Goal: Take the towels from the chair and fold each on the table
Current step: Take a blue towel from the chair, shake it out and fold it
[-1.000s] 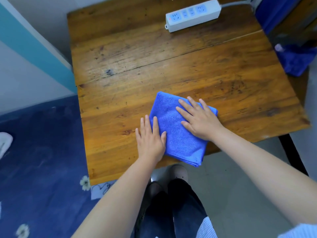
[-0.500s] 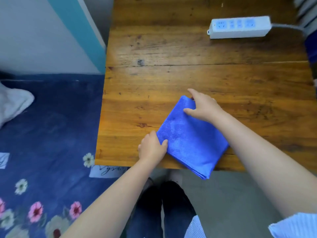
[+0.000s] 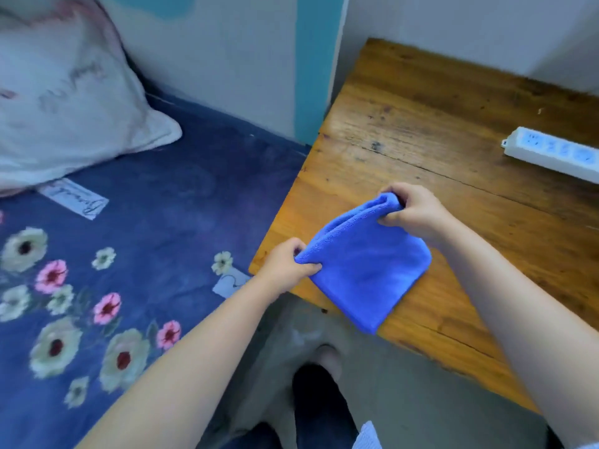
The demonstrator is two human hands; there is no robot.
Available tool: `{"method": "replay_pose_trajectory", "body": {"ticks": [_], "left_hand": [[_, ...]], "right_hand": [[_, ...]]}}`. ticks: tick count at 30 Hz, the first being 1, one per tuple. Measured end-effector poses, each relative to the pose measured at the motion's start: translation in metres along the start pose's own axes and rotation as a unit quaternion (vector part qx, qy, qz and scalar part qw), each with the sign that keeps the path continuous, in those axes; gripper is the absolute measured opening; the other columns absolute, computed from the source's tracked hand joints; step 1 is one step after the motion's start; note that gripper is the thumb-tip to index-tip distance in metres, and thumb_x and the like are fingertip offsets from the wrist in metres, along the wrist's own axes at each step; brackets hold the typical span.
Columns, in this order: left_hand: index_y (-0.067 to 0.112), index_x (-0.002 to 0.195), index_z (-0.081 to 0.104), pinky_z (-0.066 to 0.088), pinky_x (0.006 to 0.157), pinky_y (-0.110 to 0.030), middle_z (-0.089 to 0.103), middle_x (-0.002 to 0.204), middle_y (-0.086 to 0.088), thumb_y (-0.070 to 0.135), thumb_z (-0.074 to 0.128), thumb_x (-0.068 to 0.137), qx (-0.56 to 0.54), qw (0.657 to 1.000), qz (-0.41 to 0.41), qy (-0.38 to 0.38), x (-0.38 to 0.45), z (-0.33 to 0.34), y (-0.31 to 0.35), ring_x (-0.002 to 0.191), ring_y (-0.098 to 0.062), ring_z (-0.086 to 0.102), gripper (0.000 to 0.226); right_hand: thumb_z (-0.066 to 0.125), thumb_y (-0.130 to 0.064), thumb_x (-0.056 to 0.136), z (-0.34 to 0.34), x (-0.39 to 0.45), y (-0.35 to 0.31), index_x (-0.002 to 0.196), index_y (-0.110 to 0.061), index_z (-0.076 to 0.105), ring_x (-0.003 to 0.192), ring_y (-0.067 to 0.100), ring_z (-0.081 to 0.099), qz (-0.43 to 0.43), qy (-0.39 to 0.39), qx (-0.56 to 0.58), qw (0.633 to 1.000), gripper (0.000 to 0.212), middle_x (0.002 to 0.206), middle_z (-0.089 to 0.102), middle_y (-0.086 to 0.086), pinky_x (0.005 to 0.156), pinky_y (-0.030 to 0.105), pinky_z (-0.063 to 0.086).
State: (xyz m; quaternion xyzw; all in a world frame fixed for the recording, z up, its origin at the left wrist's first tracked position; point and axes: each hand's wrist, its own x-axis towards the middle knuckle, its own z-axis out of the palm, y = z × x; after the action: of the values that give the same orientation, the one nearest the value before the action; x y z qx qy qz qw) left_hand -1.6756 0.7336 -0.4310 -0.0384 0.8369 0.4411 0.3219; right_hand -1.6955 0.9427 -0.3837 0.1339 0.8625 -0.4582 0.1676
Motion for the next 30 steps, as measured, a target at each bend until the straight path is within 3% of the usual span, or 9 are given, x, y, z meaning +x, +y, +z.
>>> {"method": "replay_pose_trajectory", "body": {"ticks": [4,8,10,14,17,20,24,27,30], "left_hand": [[0.018,0.077,0.046,0.037,0.049,-0.009,0.05,0.073,0.006,0.006,0.067,0.079,-0.045,0.993,0.018,0.11,-0.045,-0.079,-0.035,0.064,-0.009,0.045,0.024],[0.013,0.093,0.061,0.037,0.055,-0.005,0.056,0.079,0.002,0.005,0.065,0.081,-0.035,0.975,0.04,0.215,-0.119,-0.157,-0.091,0.077,-0.015,0.049,0.015],[0.002,0.092,0.066,0.035,0.057,-0.004,0.053,0.072,0.001,0.004,0.065,0.081,-0.004,0.968,0.045,0.249,-0.158,-0.188,-0.12,0.079,-0.017,0.047,0.011],[0.002,0.089,0.064,0.032,0.059,-0.01,0.041,0.073,0.009,0.006,0.068,0.08,-0.009,0.933,0.032,0.359,-0.255,-0.25,-0.195,0.085,-0.015,0.042,0.011],[0.008,0.089,0.06,0.035,0.059,-0.006,0.049,0.083,0.001,0.002,0.065,0.083,-0.134,0.895,0.039,0.424,-0.331,-0.286,-0.25,0.075,-0.001,0.049,0.01],[0.019,0.074,0.045,0.035,0.054,-0.004,0.045,0.072,0.004,-0.005,0.056,0.088,-0.238,0.85,0.062,0.465,-0.395,-0.311,-0.29,0.052,0.011,0.045,0.03],[0.025,0.078,0.041,0.038,0.057,0.0,0.047,0.076,0.008,0.0,0.052,0.092,-0.295,0.78,0.051,0.55,-0.458,-0.335,-0.335,0.065,0.007,0.046,0.031],[0.027,0.081,0.04,0.042,0.064,-0.005,0.05,0.081,0.012,0.007,0.049,0.095,-0.327,0.722,0.042,0.608,-0.489,-0.354,-0.364,0.073,0.003,0.047,0.026],[0.026,0.092,0.042,0.042,0.073,-0.016,0.05,0.084,0.014,0.012,0.045,0.097,-0.363,0.665,0.038,0.652,-0.502,-0.375,-0.386,0.077,0.0,0.05,0.016]], "right_hand": [[0.056,0.013,0.074,0.06,-0.01,-0.072,0.076,-0.018,0.049,0.062,0.007,0.041,-0.101,-0.025,-0.014,0.995,0.032,0.068,0.046,-0.005,0.049,0.007,0.034],[0.052,0.017,0.072,0.142,-0.045,-0.146,0.069,-0.029,0.048,0.085,0.017,0.05,-0.198,-0.098,0.004,0.975,0.046,0.093,0.059,0.005,0.075,0.028,0.041],[0.052,0.017,0.073,0.179,-0.068,-0.174,0.07,-0.029,0.049,0.086,0.018,0.051,-0.227,-0.13,0.008,0.965,0.047,0.094,0.06,0.005,0.075,0.032,0.041],[0.058,0.008,0.071,0.266,-0.125,-0.241,0.072,-0.03,0.053,0.081,0.018,0.05,-0.278,-0.208,0.007,0.938,0.038,0.092,0.06,0.003,0.073,0.031,0.04],[0.061,0.005,0.069,0.335,-0.173,-0.293,0.072,-0.028,0.053,0.07,0.007,0.049,-0.3,-0.271,0.031,0.914,0.034,0.08,0.056,-0.005,0.067,0.021,0.038],[0.059,-0.006,0.062,0.396,-0.216,-0.336,0.073,-0.025,0.05,0.06,-0.004,0.046,-0.325,-0.328,0.055,0.885,0.024,0.076,0.051,-0.006,0.062,0.014,0.035],[0.055,-0.008,0.061,0.472,-0.262,-0.377,0.072,-0.023,0.047,0.053,-0.006,0.042,-0.34,-0.4,0.074,0.848,0.021,0.068,0.044,-0.004,0.054,0.011,0.031],[0.061,-0.005,0.066,0.525,-0.279,-0.401,0.072,-0.027,0.056,0.064,0.004,0.051,-0.319,-0.46,0.115,0.821,0.024,0.066,0.057,-0.01,0.064,0.02,0.037],[0.069,-0.001,0.07,0.572,-0.286,-0.417,0.097,-0.021,0.059,0.075,0.009,0.062,-0.257,-0.472,0.187,0.822,0.035,0.083,0.067,-0.006,0.072,0.026,0.049]]}}
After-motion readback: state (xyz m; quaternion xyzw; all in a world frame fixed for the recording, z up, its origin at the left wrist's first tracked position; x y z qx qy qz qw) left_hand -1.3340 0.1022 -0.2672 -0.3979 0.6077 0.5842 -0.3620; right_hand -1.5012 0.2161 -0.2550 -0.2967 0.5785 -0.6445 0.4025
